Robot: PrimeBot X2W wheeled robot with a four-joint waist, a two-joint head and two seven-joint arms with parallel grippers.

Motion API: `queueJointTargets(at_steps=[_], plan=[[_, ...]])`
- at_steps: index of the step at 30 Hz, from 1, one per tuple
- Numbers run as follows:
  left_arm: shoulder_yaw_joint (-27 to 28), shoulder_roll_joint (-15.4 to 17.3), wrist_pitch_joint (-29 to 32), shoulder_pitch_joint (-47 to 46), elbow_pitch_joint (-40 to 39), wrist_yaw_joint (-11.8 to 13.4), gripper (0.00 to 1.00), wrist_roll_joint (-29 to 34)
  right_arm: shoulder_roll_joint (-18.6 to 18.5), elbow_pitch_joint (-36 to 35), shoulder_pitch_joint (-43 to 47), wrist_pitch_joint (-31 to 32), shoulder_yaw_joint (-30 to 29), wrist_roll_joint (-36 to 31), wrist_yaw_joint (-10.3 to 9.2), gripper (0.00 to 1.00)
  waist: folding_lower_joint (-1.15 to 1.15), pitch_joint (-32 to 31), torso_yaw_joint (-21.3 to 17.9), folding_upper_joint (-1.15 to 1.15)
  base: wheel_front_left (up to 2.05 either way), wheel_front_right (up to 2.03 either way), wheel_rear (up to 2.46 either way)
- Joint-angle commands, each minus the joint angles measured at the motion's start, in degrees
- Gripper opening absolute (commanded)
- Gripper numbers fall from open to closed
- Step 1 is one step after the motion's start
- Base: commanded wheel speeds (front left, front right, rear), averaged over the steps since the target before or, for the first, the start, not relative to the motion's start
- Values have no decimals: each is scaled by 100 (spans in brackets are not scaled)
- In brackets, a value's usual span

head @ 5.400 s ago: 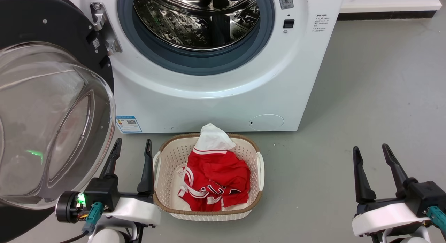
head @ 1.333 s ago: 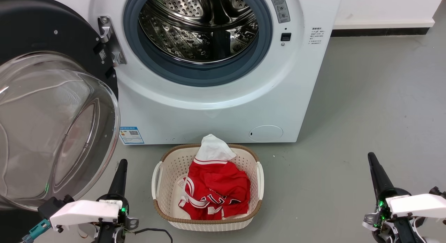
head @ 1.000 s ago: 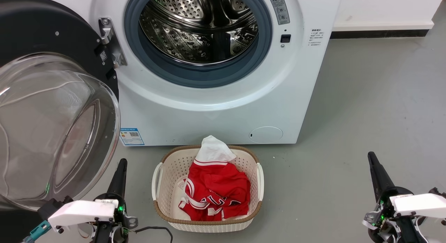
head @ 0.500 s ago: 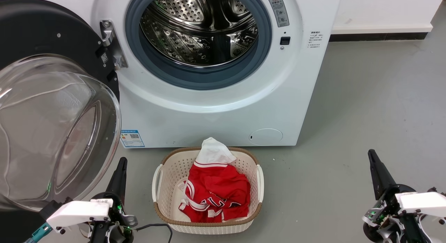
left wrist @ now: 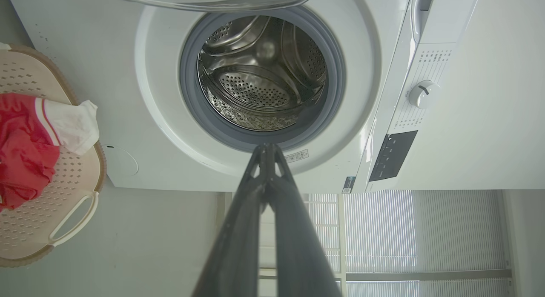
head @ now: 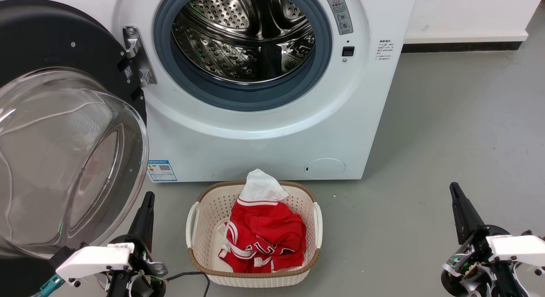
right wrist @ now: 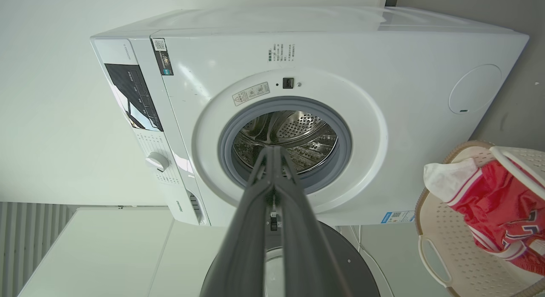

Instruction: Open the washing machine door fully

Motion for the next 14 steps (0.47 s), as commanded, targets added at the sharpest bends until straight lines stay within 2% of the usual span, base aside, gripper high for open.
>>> queueJointTargets(at_steps=[1, 14], plan=[[20, -5, 30, -41, 4, -22, 0, -5, 19, 13, -70, 34, -14, -11, -2, 0, 0, 0, 0, 0, 0, 0, 0], [19, -5, 30, -41, 3, -22, 0, -6, 32, 14, -73, 39, -40, -41, -2, 0, 0, 0, 0, 0, 0, 0, 0]])
